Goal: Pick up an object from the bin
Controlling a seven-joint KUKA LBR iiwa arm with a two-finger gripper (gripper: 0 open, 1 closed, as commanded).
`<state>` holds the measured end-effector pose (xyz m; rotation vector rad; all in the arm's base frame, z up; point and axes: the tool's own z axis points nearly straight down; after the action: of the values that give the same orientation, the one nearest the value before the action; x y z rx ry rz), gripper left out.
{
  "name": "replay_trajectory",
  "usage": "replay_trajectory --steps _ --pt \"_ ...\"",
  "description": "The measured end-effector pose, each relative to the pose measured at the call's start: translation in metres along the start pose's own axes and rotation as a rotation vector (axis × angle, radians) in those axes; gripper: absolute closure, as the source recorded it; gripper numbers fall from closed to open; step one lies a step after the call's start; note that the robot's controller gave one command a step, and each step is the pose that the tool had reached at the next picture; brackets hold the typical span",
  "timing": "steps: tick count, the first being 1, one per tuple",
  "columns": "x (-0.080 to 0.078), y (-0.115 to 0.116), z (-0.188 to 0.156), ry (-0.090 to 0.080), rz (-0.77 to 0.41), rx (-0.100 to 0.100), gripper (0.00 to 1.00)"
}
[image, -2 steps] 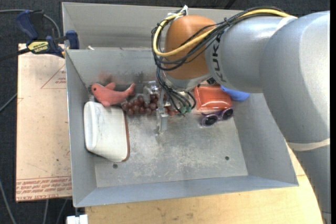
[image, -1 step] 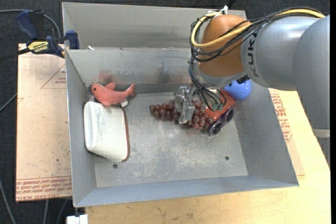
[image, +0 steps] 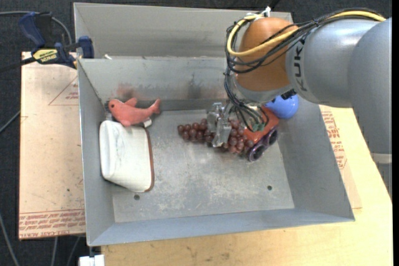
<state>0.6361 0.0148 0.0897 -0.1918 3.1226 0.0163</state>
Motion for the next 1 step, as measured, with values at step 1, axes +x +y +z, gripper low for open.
replay_trajectory --steps 1 --pt "-0.0088 0.0260 -0.0424 0.009 -0.035 0.003 1.00"
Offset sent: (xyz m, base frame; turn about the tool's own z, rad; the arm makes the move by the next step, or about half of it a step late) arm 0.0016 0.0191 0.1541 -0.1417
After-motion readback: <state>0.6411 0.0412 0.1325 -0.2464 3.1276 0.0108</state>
